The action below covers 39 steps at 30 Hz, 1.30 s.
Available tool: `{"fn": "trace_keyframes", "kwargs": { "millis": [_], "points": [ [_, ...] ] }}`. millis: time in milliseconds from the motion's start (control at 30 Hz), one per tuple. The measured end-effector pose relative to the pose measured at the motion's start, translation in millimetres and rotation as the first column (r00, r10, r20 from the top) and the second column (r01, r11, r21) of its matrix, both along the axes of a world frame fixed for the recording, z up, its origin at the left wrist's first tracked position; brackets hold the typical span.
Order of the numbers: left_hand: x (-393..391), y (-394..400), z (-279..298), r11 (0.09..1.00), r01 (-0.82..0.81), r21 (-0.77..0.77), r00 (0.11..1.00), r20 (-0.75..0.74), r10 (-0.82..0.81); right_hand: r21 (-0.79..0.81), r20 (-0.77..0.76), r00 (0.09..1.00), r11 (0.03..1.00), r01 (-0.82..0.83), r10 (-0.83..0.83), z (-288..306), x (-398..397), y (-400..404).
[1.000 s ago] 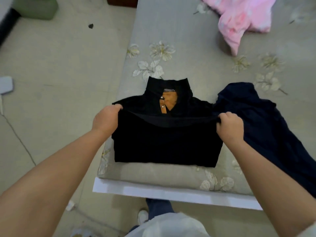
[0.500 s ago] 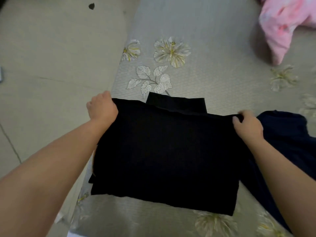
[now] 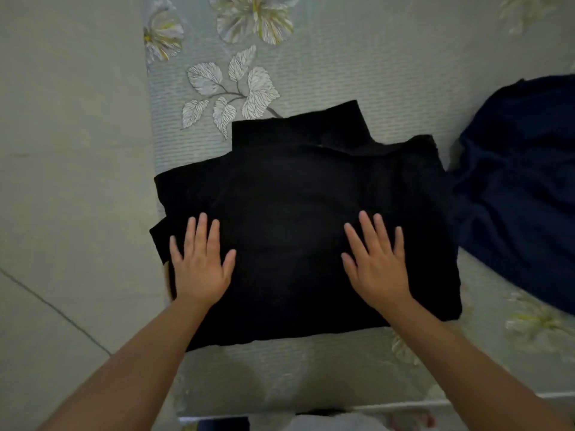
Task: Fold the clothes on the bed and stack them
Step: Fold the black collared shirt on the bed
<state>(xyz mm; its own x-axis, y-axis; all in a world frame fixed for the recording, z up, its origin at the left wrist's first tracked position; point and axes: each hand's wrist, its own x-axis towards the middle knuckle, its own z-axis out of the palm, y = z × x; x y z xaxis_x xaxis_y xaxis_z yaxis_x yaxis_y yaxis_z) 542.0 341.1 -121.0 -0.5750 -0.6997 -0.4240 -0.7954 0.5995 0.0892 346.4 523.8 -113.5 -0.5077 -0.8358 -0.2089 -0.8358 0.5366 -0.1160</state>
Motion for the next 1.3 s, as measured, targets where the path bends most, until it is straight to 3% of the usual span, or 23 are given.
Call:
{"fn": "trace_keyframes", "kwargs": {
  "millis": [100,233,333,400,467,500,567,633,767,967,1133,1300],
  "points": [
    [2,-3,-6,0.999,0.023,0.032,1.000,0.009,-0.023,0.040,0.017,0.998,0.997,0.064,-0.064,-5,4,-1],
    [13,-15,-5,0.982,0.099,0.159,0.995,-0.009,-0.099,-0.030,-0.039,0.982,0.983,0.182,-0.183,0,18,-8],
    [27,-47,7,0.924,0.280,0.260,0.950,-0.211,-0.229,-0.161,-0.055,0.948,0.940,0.301,-0.313,21,54,-18],
    [40,-74,18,0.861,0.399,0.314,0.894,-0.340,-0.290,-0.284,0.034,0.955,0.913,0.292,-0.294,40,107,-31],
    [51,-96,26,0.779,0.529,0.337,0.839,-0.345,-0.420,-0.292,0.188,0.953,0.912,0.287,-0.239,56,170,-50],
    [53,-105,26,0.736,0.593,0.325,0.800,-0.335,-0.497,-0.230,0.258,0.936,0.926,0.301,-0.240,61,200,-60],
    [52,-118,24,0.665,0.707,0.240,0.706,-0.301,-0.641,0.066,0.364,0.878,0.949,0.310,-0.312,59,245,-76],
    [48,-125,18,0.571,0.812,0.121,0.584,-0.150,-0.798,0.318,0.357,0.817,0.881,0.349,-0.453,49,272,-86],
    [46,-131,10,0.464,0.884,0.057,0.459,0.078,-0.885,0.223,0.190,0.842,0.858,0.463,-0.504,44,283,-105],
    [42,-136,15,0.428,0.899,0.090,0.416,0.128,-0.900,0.076,-0.022,0.871,0.868,0.491,-0.491,23,278,-120],
    [47,-121,15,0.421,0.907,0.006,0.420,0.024,-0.907,0.019,0.153,0.857,0.869,0.495,-0.492,19,281,-97],
    [73,-90,26,0.243,0.967,-0.075,0.231,-0.144,-0.962,0.123,0.324,0.809,0.870,0.478,-0.490,29,298,-47]
  ]
}}
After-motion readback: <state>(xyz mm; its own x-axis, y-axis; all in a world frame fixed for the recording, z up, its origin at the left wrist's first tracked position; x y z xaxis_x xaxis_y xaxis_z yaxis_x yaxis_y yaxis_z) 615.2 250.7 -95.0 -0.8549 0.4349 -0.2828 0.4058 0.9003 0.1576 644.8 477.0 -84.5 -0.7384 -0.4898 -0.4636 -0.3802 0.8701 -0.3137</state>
